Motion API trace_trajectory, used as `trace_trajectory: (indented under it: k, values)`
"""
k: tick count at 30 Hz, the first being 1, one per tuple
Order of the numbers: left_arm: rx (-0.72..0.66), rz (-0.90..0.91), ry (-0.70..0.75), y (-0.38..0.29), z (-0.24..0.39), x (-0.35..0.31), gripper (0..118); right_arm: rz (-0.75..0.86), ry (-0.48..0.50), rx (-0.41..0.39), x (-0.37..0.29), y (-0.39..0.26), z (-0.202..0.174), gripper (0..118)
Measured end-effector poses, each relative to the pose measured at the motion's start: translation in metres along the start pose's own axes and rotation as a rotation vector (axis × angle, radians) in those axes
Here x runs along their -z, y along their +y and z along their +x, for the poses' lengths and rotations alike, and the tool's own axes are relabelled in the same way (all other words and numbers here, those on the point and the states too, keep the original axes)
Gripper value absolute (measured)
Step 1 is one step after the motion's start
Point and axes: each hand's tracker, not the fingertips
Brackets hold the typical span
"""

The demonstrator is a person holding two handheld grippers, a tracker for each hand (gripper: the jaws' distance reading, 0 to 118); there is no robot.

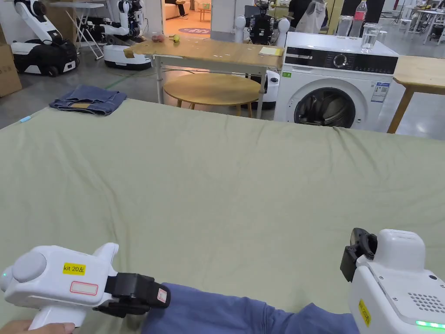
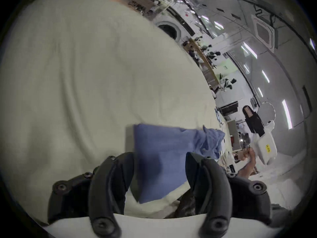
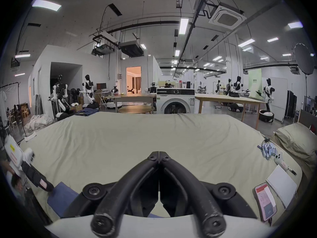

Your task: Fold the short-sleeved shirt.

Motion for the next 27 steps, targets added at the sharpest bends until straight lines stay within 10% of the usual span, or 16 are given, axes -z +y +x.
trace_trajectory:
  k: [8, 12, 27]
  values:
    - [-0.143, 0.035, -0.320, -0.016, -0.039, 0.048, 62, -0.016, 0.018, -0.005, -0.002, -0.005, -0.008, 0]
    - [-0.095, 0.033, -0.175, -0.020, -0.034, 0.053, 13, -0.024, 0.016, -0.012, -0.002, -0.006, -0.008, 0]
    - [-0.037, 0.147, 0.069, -0.001, 0.046, -0.076, 7, -0.037, 0.006, -0.005, 0.001, -0.004, 0.006, 0]
